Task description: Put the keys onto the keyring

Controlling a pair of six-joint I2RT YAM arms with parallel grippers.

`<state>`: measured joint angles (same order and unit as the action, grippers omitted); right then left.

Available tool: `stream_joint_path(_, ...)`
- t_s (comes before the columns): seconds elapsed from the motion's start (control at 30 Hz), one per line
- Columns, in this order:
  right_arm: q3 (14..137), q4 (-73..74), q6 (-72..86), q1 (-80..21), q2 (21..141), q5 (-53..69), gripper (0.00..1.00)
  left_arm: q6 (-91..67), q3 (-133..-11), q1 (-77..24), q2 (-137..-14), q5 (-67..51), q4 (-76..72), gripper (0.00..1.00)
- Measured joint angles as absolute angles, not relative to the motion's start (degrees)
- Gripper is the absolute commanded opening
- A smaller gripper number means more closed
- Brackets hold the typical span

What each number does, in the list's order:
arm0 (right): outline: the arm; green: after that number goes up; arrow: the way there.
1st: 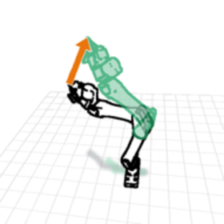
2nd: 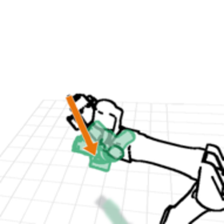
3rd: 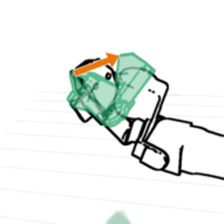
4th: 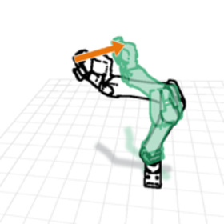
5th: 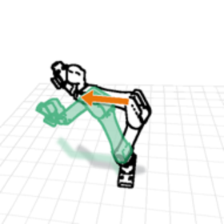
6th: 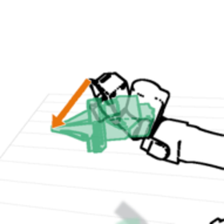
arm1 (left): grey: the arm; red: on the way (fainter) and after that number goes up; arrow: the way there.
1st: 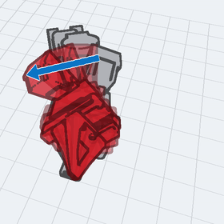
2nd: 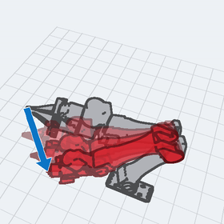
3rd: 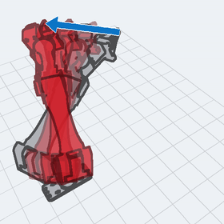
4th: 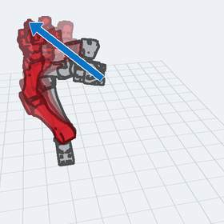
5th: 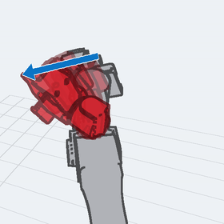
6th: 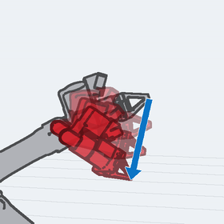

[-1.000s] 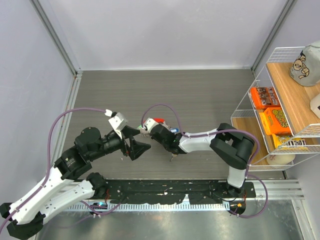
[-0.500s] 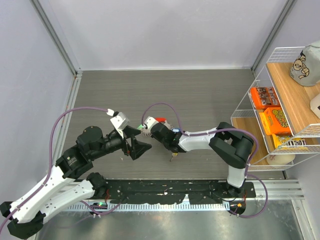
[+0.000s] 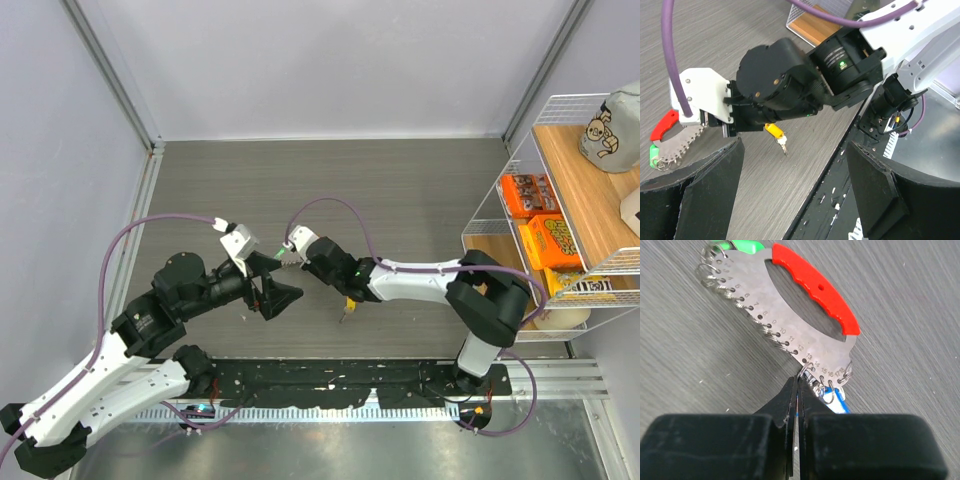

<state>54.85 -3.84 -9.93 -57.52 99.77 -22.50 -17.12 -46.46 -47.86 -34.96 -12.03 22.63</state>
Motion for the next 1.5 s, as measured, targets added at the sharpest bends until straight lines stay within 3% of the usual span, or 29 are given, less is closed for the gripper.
stream_joint_path(0.3,53.6,-0.8,-7.6,-57.0,89.8,-11.9,0.05,-17.6,-46.5,-47.9,-33.5,-12.3,22.6,0.89)
stream_joint_path(0.63,52.2,3.1,-4.7,-52.9,80.4,8.6,0.06,-18.9,-47.1,-47.9,-30.9,-14.9,22.7,0.89)
stream_joint_path(1.0,57.3,16.5,-4.6,-52.5,71.9,28.1,0.05,-19.1,-48.6,-47.9,-30.3,-19.2,23.0,0.89)
stream_joint_path(1.5,62.1,22.3,-2.2,-52.5,59.9,42.6,0.06,-19.6,-47.8,-47.9,-30.3,-28.3,15.5,0.88)
